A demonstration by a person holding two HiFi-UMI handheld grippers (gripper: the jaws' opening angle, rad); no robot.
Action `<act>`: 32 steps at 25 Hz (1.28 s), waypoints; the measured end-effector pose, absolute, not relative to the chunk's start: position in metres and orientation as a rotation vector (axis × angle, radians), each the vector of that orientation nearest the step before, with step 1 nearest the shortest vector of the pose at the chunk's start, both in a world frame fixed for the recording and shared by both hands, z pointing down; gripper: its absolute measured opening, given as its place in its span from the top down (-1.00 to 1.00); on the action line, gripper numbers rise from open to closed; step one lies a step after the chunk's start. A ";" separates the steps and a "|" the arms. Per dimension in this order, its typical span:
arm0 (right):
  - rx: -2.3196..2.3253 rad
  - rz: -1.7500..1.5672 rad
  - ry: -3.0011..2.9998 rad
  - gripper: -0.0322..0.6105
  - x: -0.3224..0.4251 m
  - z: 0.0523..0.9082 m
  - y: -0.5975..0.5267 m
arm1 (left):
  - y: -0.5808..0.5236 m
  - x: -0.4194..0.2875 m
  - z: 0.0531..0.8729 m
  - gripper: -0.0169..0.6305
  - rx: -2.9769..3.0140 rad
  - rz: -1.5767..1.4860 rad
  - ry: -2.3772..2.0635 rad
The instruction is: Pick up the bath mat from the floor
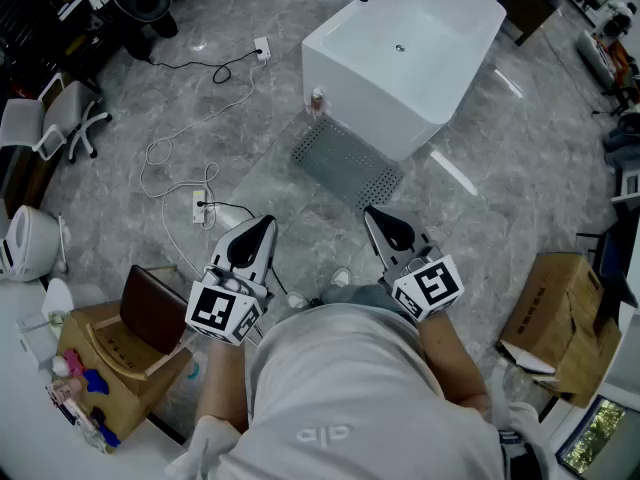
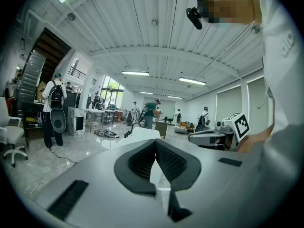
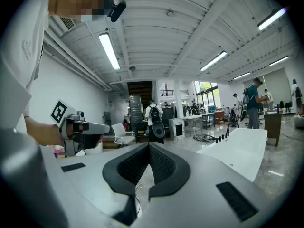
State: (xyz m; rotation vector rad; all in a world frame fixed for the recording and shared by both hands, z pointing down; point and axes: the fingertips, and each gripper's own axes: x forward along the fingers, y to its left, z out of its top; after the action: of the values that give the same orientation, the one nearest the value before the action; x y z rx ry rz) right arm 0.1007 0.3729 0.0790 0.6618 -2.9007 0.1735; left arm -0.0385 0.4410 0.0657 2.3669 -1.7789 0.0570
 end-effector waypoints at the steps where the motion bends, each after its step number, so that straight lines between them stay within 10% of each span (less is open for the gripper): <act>1: 0.666 0.172 -2.901 0.82 0.108 0.079 0.366 | 0.434 -0.032 0.066 0.90 2.361 0.056 -1.780; 18: 0.846 0.255 -2.928 0.82 0.200 0.082 0.294 | 0.358 0.035 0.079 0.90 2.382 0.125 -1.699; 32: 1.000 0.312 -2.814 0.82 0.129 0.111 0.201 | 0.254 -0.062 0.127 0.90 2.366 0.146 -1.553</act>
State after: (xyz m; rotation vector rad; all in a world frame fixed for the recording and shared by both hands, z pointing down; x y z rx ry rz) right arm 0.1288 0.2005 0.1111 0.9995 -2.8138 0.3120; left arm -0.0618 0.2542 0.1269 2.3665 -1.5528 0.1460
